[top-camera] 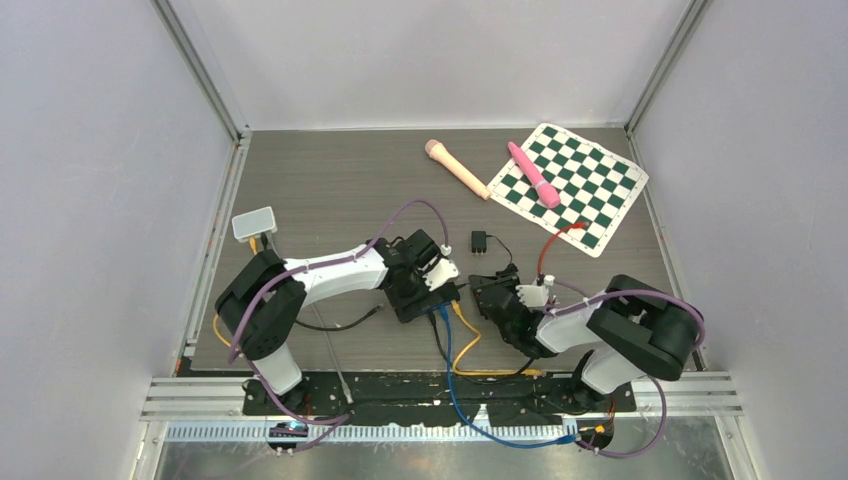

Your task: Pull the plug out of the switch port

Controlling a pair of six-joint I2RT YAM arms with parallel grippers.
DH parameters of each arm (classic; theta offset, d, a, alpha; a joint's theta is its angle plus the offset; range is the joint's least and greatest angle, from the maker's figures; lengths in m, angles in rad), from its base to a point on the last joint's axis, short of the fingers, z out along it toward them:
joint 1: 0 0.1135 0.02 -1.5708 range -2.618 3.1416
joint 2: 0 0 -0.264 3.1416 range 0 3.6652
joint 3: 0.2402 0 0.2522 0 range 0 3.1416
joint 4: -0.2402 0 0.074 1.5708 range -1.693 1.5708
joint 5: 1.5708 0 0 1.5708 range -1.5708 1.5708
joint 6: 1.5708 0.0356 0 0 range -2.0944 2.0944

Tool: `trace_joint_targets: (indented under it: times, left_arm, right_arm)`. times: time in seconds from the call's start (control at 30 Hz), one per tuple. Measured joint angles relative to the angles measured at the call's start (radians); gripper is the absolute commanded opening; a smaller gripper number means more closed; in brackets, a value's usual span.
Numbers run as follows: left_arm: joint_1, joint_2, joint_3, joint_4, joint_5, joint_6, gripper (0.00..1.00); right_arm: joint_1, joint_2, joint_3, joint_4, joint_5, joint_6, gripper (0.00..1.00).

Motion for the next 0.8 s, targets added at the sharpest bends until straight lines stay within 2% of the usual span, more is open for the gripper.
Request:
trace_joint_targets:
  times: [0.13, 0.37, 0.47, 0.53, 0.6, 0.8]
  left_arm:
    - [0.0, 0.0, 0.0, 0.0, 0.0, 0.002, 0.7]
    - [0.0, 0.0, 0.0, 0.007, 0.0, 0.003, 0.71]
    - [0.0, 0.0, 0.0, 0.009, 0.0, 0.0, 0.63]
    - [0.0, 0.0, 0.0, 0.009, 0.003, -0.002, 0.51]
    - [0.0, 0.0, 0.0, 0.01, 0.003, -0.004, 0.42]
    - [0.002, 0.0, 0.0, 0.011, 0.001, -0.005, 0.36]
  right_arm:
    - [-0.005, 0.077, 0.005, 0.1, -0.037, -0.005, 0.39]
    - [-0.009, 0.128, 0.037, 0.148, -0.072, -0.014, 0.38]
    - [-0.009, 0.129, 0.042, 0.137, -0.073, -0.015, 0.32]
    - [-0.009, 0.132, 0.047, 0.127, -0.074, -0.018, 0.27]
    - [-0.009, 0.14, 0.052, 0.124, -0.076, -0.021, 0.22]
    - [-0.009, 0.164, 0.059, 0.134, -0.079, -0.024, 0.15]
